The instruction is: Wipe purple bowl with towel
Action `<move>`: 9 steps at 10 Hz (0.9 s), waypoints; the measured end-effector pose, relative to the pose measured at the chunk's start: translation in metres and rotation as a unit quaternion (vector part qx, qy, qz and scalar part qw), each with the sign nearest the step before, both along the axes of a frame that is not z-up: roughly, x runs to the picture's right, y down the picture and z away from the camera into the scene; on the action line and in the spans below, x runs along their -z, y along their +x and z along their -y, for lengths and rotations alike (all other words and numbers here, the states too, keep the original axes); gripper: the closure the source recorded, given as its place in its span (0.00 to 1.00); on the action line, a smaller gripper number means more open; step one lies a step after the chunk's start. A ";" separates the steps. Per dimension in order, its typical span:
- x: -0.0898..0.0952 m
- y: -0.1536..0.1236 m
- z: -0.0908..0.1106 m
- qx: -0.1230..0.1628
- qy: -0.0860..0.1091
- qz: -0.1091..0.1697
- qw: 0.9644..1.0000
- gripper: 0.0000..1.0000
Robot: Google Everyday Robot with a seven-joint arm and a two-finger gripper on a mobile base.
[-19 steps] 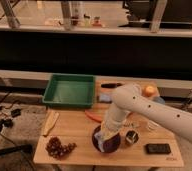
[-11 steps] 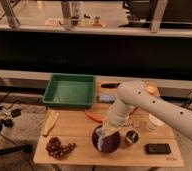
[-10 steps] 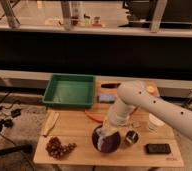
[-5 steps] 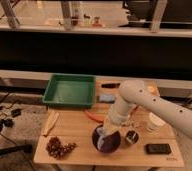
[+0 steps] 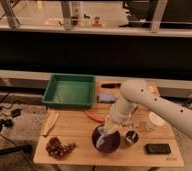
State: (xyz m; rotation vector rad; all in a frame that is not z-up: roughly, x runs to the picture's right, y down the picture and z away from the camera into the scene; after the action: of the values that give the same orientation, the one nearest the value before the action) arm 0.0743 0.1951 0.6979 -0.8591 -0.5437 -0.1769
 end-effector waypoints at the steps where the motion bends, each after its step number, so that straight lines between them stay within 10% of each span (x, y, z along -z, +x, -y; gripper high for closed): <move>1: 0.000 0.000 0.000 0.000 -0.001 0.000 1.000 0.86; 6: -0.003 0.004 0.000 -0.006 -0.011 -0.001 1.000 0.86; 9: -0.003 0.003 0.000 -0.005 -0.011 0.000 1.000 0.67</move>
State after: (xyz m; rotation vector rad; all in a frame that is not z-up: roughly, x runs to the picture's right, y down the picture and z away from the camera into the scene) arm 0.0768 0.1953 0.7010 -0.8782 -0.5512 -0.1633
